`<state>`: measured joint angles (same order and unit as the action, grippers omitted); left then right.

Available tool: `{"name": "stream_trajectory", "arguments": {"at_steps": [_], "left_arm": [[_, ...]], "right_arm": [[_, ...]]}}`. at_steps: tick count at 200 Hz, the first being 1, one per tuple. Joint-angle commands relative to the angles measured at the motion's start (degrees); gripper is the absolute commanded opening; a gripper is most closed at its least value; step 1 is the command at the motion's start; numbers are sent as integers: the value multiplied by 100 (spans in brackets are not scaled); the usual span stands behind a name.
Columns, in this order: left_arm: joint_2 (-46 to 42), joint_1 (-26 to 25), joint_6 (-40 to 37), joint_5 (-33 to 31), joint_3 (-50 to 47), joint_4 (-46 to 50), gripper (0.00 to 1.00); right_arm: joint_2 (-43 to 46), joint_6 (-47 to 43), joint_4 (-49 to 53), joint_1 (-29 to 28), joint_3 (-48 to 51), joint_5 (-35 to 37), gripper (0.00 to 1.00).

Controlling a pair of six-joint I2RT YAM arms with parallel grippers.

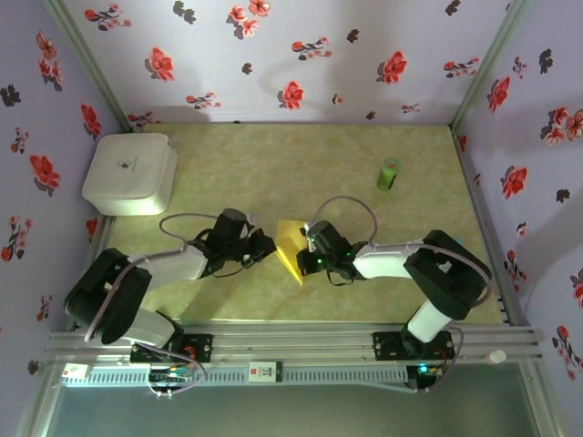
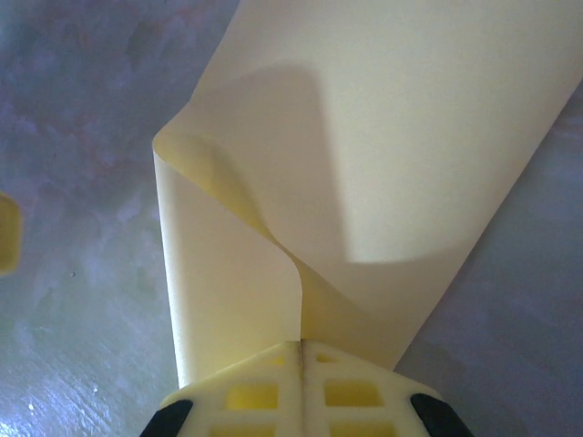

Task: Fold a paper plane with a square sheet of paper (pick it up from the middle)
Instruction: Third fold the triangle at the center of the table.

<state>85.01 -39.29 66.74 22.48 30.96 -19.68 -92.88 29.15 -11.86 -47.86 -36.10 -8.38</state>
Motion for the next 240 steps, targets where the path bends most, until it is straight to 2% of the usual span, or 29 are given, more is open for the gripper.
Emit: {"name": "stream_trajectory", "arguments": {"at_steps": [1, 15, 35, 144, 240], "left_arm": [[262, -51, 341, -63, -33, -855, 0], [412, -100, 304, -8, -4, -922, 0], [565, -97, 111, 59, 171, -541, 0], [1020, -202, -106, 334, 410, -431, 0], [1184, -228, -270, 289, 450, -134, 0]], "right_arm": [[-160, 64, 140, 64, 7, 13, 0], [-137, 67, 132, 59, 15, 12, 0], [-108, 57, 116, 64, 41, 47, 0], [-89, -10, 193, 79, 99, 34, 0], [-91, 3, 254, 75, 94, 30, 0]]}}
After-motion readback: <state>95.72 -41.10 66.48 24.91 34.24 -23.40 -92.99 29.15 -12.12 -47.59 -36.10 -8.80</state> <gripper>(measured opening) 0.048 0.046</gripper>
